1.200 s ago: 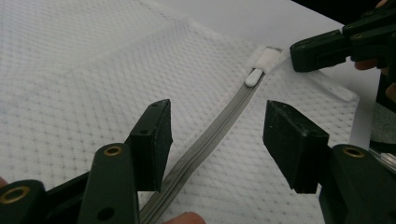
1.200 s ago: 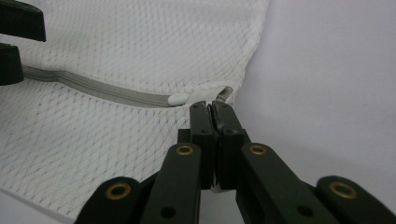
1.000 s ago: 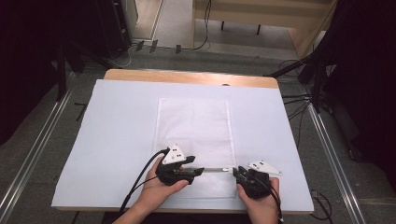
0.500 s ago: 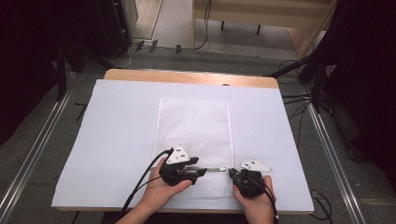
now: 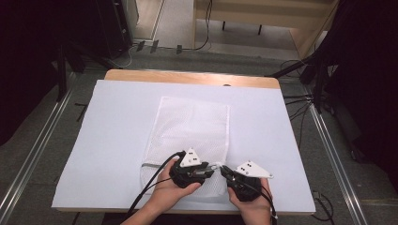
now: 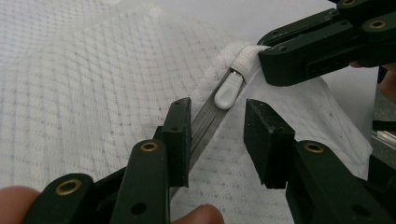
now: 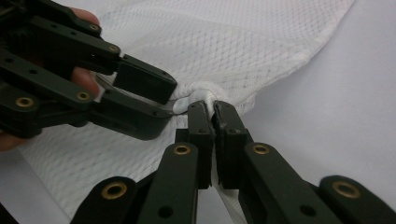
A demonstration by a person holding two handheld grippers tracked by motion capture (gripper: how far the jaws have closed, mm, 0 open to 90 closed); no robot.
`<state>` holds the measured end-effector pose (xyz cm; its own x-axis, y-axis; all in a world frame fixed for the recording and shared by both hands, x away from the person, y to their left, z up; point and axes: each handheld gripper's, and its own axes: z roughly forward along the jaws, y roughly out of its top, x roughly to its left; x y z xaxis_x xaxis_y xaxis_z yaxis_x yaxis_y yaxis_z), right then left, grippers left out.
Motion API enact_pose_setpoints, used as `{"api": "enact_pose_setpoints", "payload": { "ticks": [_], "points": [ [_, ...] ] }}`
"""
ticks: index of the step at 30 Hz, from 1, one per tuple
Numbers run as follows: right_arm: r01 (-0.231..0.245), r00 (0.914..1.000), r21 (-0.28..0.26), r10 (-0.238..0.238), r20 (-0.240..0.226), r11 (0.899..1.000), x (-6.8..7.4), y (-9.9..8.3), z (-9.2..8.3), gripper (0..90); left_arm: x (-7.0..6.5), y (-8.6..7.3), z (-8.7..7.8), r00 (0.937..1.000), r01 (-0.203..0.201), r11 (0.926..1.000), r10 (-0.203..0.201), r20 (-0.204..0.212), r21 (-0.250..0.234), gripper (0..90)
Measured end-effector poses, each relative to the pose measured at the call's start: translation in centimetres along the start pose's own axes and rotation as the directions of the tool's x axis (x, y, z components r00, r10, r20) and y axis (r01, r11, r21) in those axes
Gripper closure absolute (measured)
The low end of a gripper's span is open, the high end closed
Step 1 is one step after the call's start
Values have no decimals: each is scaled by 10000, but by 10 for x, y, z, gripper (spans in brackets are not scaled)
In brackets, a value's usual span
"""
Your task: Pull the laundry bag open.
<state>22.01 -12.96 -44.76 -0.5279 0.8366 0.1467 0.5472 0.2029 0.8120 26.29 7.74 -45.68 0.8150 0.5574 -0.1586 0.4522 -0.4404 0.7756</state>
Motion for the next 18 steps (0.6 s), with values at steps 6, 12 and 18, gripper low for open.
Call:
{"api": "enact_pose_setpoints", "payload": {
  "ticks": [6, 12, 18],
  "points": [
    [54, 9994, -135, -58, -331, 9999, 2, 2, -1, 877, -2, 4, 3, 9999, -150, 9999, 150, 59, 59, 686],
    [-15, 9992, -257, 4, -405, 9997, 1, 4, -3, 877, -3, 8, 2, 9991, -389, 9992, 387, 197, 126, 806],
    [324, 9995, -190, -324, -28, 9993, 3, 5, -3, 878, 0, 9, -1, 9982, -320, 9994, 313, 514, 120, 824]
  ]
}}
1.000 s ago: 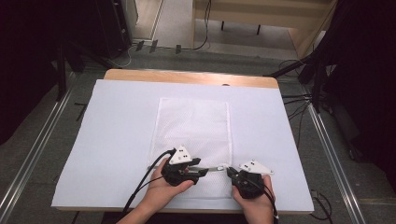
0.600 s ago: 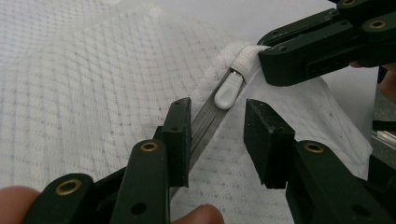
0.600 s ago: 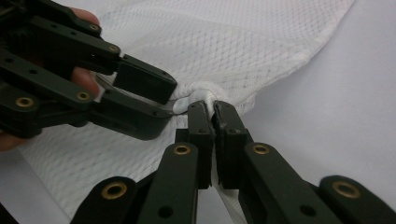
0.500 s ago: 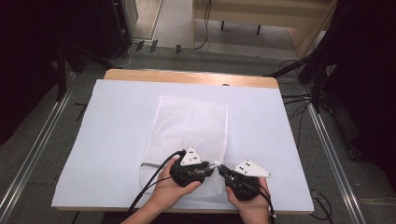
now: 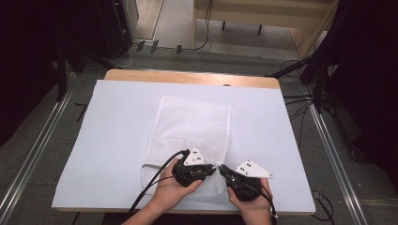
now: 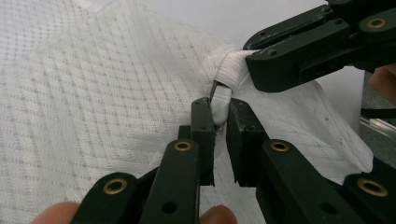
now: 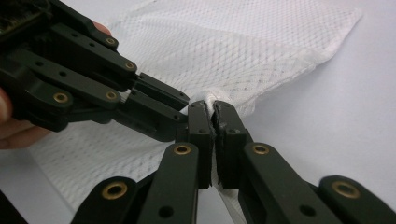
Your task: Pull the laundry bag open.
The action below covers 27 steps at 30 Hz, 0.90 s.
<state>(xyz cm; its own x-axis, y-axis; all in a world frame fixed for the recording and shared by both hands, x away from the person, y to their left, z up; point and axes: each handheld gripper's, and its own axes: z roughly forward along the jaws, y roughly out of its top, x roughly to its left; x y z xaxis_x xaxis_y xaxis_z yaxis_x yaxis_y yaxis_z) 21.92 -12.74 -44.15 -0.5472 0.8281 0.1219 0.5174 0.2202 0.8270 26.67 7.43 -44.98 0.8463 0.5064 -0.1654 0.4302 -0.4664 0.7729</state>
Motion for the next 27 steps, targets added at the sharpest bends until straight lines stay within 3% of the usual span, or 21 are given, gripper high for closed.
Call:
{"api": "enact_pose_setpoints", "payload": {
  "ticks": [5, 15, 19, 21, 22, 24, 26, 27],
  "points": [
    [103, 9992, 62, -105, 387, 9999, 1, 1, 0, 880, 5, 1, -5, 9991, 277, 9994, -271, 339, -188, 836],
    [503, 9950, 135, -512, 854, 9986, 7, 4, -1, 885, 4, 1, -7, 9996, -200, 9998, 201, 196, -67, 871],
    [435, 9956, 122, -443, 823, 9990, 6, 6, -2, 887, 3, 1, -9, 9995, -308, 9995, 308, 65, -87, 874],
    [343, 9946, 80, -350, 979, 9994, 5, 7, -4, 888, 6, -1, -11, 9974, -437, 9990, 444, -563, 134, 900],
    [314, 9915, -18, -309, 1268, 9995, 2, 7, -6, 888, 11, -3, -13, 9984, -190, 9998, 194, -532, 90, 900],
    [-251, 9924, -287, 284, 1198, 9993, -10, 10, -13, 889, 22, -9, -19, 9982, 421, 9991, -424, -427, -70, 900],
    [-594, 9943, -480, 634, 856, 9971, -19, 11, -17, 888, 25, -10, -22, 9981, 404, 9991, -409, -465, -123, 900],
    [-680, 9947, -508, 717, 737, 9964, -21, 11, -18, 888, 25, -10, -25, 9986, 483, 9986, -488, -196, -219, 900]
  ]
}}
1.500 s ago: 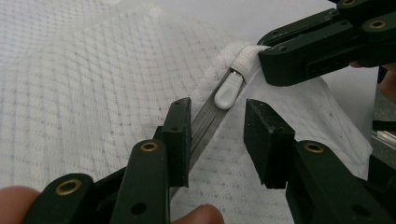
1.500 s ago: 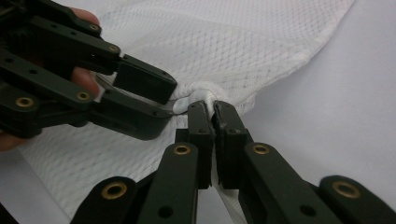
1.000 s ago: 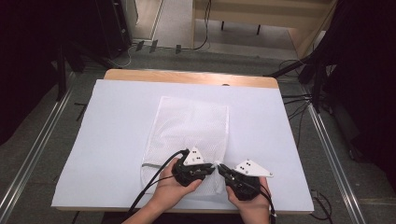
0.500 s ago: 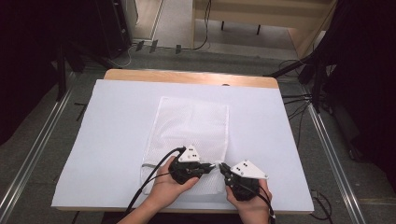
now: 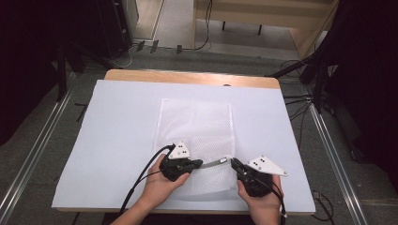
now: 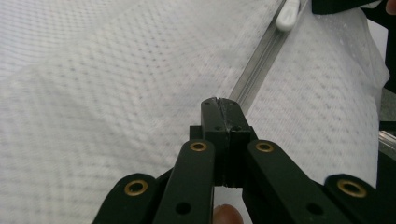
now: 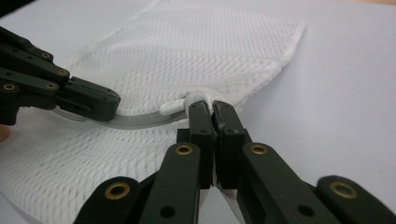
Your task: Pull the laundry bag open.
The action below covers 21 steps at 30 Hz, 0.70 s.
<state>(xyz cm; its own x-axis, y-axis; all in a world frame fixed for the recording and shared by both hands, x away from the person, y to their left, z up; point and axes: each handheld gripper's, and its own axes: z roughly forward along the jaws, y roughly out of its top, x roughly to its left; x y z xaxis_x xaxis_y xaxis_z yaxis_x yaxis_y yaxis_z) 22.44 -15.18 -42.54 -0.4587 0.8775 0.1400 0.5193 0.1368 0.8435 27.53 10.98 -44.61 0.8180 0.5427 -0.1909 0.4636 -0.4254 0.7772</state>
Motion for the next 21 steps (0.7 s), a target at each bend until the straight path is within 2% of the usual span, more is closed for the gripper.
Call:
{"api": "enact_pose_setpoints", "payload": {
  "ticks": [2, 3, 5, 7, 10, 11, 12, 14, 16, 17, 19, 21],
  "points": [
    [94, 9998, 28, -93, -162, 10000, 2, 0, 1, 887, -6, 3, 0, 9997, -47, 9995, 54, 244, -312, 876],
    [192, 9993, 47, -190, -332, 9998, 6, 0, 2, 887, -8, 4, 1, 9996, -134, 9994, 142, 229, -333, 817],
    [441, 9980, 40, -439, -449, 9990, 13, 0, 4, 886, -15, 7, 7, 9992, -269, 9987, 282, 295, -436, 774],
    [646, 9958, -45, -647, -640, 9979, 20, 0, 3, 886, -20, 9, 11, 9987, -457, 9980, 465, 192, -447, 715],
    [723, 9948, -14, -722, -725, 9974, 24, -1, 2, 885, -25, 10, 12, 9971, -609, 9955, 639, 405, -723, 645],
    [748, 9942, 26, -744, -781, 9972, 24, -1, 3, 885, -27, 11, 11, 9962, -796, 9940, 820, 295, -748, 632],
    [749, 9937, 43, -743, -844, 9972, 24, -1, 3, 885, -28, 11, 11, 9958, -892, 9934, 906, 161, -716, 633],
    [774, 9915, 52, -764, -1051, 9970, 24, -2, 4, 885, -27, 13, 10, 9957, -886, 9941, 902, 220, -625, 678],
    [821, 9912, 29, -813, -1047, 9966, 26, -2, 4, 885, -26, 14, 10, 9938, -1004, 9938, 1024, 430, -476, 782],
    [860, 9913, 35, -853, -1001, 9963, 27, -2, 4, 884, -27, 15, 10, 9923, -1152, 9923, 1170, 395, -456, 818],
    [870, 9914, 15, -864, -979, 9962, 26, -2, 4, 884, -28, 15, 10, 9912, -1239, 9913, 1257, 406, -446, 825],
    [778, 9920, 14, -773, -993, 9970, 25, -2, 4, 880, -26, 15, 9, 9916, -1162, 9918, 1189, 503, -534, 828]
  ]
}}
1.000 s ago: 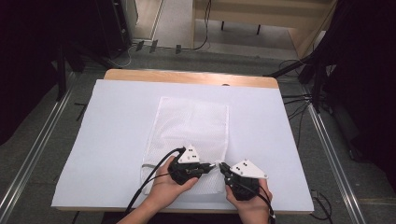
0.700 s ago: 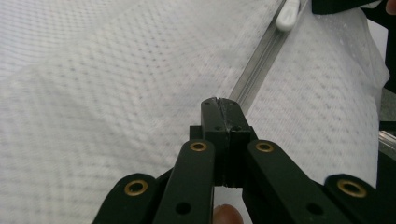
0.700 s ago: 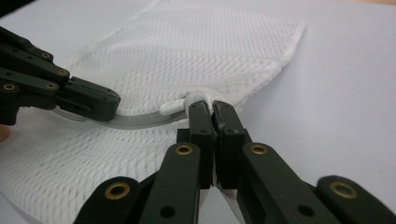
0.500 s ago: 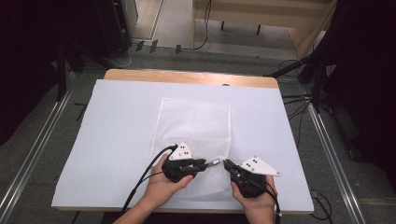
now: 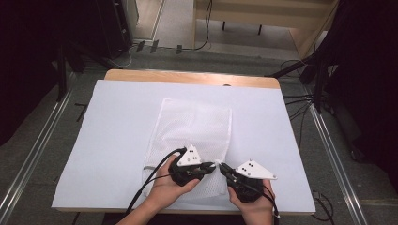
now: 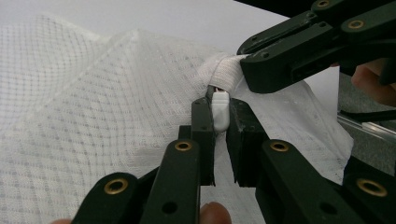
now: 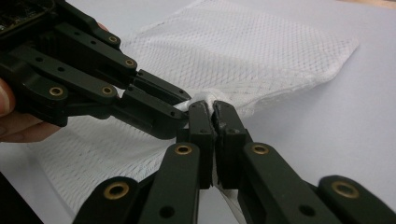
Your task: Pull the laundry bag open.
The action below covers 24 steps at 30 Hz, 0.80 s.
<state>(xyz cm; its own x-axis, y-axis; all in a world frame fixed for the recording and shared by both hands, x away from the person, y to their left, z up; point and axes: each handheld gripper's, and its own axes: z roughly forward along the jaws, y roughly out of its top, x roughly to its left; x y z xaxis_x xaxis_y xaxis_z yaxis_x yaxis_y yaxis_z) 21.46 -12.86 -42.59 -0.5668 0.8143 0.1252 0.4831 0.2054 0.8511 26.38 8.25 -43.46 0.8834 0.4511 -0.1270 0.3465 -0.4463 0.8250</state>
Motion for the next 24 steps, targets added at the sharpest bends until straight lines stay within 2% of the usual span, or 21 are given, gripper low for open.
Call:
{"api": "enact_pose_setpoints", "payload": {
  "ticks": [2, 6, 12, 15, 18, 19, 21, 24],
  "points": [
    [-99, 9999, 2, 99, 79, 10000, 0, -1, 1, 861, 2, 0, -1, 9999, 129, 9998, -128, 87, -125, 831],
    [-140, 9996, 248, 133, 266, 9996, 1, -3, 5, 785, 3, 0, -4, 9999, 96, 9997, -94, 71, -245, 844],
    [-493, 9987, 622, 486, 128, 9968, 0, -5, 9, 744, 6, 0, -8, 9993, 356, 9982, -351, 108, -489, 879],
    [-634, 9980, 743, 636, -7, 9952, -1, -7, 11, 782, 6, 0, -8, 9994, 320, 9985, -314, 147, -453, 880],
    [-808, 9964, 562, 820, -196, 9951, -4, -6, 10, 822, 6, 0, -8, 9994, 332, 9981, -326, 141, -518, 881],
    [-961, 9946, 471, 978, -348, 9943, -5, -6, 8, 868, 6, 0, -9, 9995, 282, 9982, -275, 138, -528, 881],
    [-959, 9938, 382, 979, -521, 9947, -6, -4, 6, 888, 4, 0, -10, 10000, 93, 9984, -92, 18, -552, 881],
    [-978, 9941, 269, 989, -446, 9948, -6, -2, 3, 899, 1, 2, -10, 9998, -193, 9983, 190, -58, -544, 882]
  ]
}}
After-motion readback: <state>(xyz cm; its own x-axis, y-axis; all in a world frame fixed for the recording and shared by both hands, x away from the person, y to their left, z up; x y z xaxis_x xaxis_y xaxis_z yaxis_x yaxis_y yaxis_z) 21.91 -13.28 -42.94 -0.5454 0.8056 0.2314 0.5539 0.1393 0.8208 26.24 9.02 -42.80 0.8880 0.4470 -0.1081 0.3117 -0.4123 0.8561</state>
